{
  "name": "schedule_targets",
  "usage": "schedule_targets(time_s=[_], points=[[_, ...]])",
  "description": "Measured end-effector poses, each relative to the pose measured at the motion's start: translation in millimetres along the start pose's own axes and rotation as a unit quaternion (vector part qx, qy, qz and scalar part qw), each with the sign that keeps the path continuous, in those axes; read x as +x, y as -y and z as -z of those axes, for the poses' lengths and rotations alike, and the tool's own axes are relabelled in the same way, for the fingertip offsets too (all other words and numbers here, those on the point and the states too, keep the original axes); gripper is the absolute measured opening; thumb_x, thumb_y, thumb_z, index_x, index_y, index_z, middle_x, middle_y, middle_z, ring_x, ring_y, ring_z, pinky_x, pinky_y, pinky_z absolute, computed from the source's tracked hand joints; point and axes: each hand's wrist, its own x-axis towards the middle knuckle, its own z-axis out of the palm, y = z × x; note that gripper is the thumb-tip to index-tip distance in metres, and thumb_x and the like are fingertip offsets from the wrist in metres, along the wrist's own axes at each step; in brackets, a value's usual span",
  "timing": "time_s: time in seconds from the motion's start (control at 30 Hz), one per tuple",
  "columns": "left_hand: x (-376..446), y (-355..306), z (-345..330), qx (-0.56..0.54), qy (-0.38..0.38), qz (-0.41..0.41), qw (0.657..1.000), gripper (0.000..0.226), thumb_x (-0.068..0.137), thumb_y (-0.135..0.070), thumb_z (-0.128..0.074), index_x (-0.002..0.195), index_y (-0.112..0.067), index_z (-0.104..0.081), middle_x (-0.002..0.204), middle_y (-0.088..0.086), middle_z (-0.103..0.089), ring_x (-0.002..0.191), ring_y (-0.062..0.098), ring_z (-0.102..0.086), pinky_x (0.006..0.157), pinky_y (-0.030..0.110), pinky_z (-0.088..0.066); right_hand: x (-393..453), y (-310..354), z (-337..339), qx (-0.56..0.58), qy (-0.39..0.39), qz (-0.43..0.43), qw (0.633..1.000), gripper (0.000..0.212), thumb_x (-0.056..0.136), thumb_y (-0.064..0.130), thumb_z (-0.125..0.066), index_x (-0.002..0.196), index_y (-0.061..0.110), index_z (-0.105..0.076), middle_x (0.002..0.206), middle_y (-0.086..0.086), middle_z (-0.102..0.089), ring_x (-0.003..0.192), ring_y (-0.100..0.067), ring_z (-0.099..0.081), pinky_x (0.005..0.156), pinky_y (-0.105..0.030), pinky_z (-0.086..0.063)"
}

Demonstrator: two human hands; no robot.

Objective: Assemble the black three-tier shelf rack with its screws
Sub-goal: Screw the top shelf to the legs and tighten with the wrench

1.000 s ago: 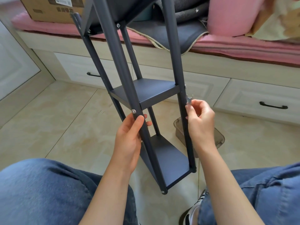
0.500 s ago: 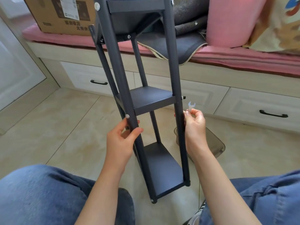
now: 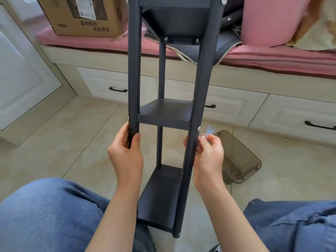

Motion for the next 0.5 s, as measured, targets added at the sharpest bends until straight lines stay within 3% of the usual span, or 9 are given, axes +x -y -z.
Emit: schedule_targets(time_s=[0.17, 0.23, 0.3, 0.37, 0.43, 0.5], points=[[-15, -7, -4, 0.037, -0.051, 0.025, 0.998, 0.04, 0.096, 0.002, -0.061, 0.131, -0.018, -0.062, 0.117, -0.016, -0.067, 0.108, -0.005, -0.064, 0.096, 0.017, -0.053, -4, -7, -2, -0.017, -0.017, 0.014, 1.0, 0.011, 0.105, 0.013, -0.041, 0.102, 0.018, -0.051, 0.072, 0.005, -0.072, 0.079, -0.017, -0.072, 0.082, -0.037, -0.057], [-31, -16, -10, 0.065, -0.07, 0.008, 0.995, 0.043, 0.097, -0.004, -0.06, 0.13, -0.029, -0.052, 0.116, -0.024, -0.054, 0.11, -0.004, -0.057, 0.091, 0.014, -0.051, -7, -10, -4, -0.05, -0.023, 0.018, 0.998, 0.01, 0.104, 0.015, -0.043, 0.099, 0.02, -0.051, 0.085, -0.008, -0.074, 0.087, -0.022, -0.07, 0.088, -0.045, -0.054], [-48, -24, -17, 0.079, -0.061, -0.03, 0.995, 0.043, 0.096, -0.009, -0.061, 0.129, -0.034, -0.049, 0.112, -0.024, -0.047, 0.108, 0.007, -0.054, 0.089, 0.023, -0.048, -9, -14, -6, -0.066, -0.028, 0.023, 0.997, 0.008, 0.103, 0.015, -0.046, 0.097, 0.019, -0.051, 0.103, -0.026, -0.067, 0.089, -0.028, -0.063, 0.091, -0.051, -0.051], [-62, -33, -25, 0.063, 0.0, -0.037, 0.997, 0.04, 0.096, -0.016, -0.061, 0.126, -0.039, -0.049, 0.107, -0.019, -0.052, 0.098, 0.007, -0.056, 0.083, 0.023, -0.047, -11, -18, -7, -0.066, -0.028, 0.033, 0.997, 0.008, 0.102, 0.015, -0.048, 0.095, 0.018, -0.05, 0.096, -0.027, -0.065, 0.084, -0.027, -0.056, 0.082, -0.048, -0.048], [-69, -42, -34, 0.038, 0.094, 0.004, 0.995, 0.04, 0.097, -0.029, -0.063, 0.128, -0.048, -0.045, 0.106, -0.016, -0.059, 0.092, -0.001, -0.061, 0.073, 0.013, -0.048, -14, -20, -8, -0.066, -0.028, 0.051, 0.996, 0.012, 0.102, 0.015, -0.048, 0.091, 0.02, -0.05, 0.078, -0.007, -0.06, 0.076, -0.02, -0.052, 0.073, -0.042, -0.043], [-70, -49, -42, 0.023, 0.168, 0.045, 0.984, 0.052, 0.094, -0.038, -0.065, 0.136, -0.052, -0.038, 0.112, -0.015, -0.061, 0.095, -0.011, -0.062, 0.071, 0.005, -0.047, -18, -22, -9, -0.067, -0.024, 0.066, 0.995, 0.013, 0.103, 0.016, -0.049, 0.091, 0.02, -0.049, 0.077, -0.003, -0.059, 0.074, -0.02, -0.053, 0.071, -0.045, -0.044]])
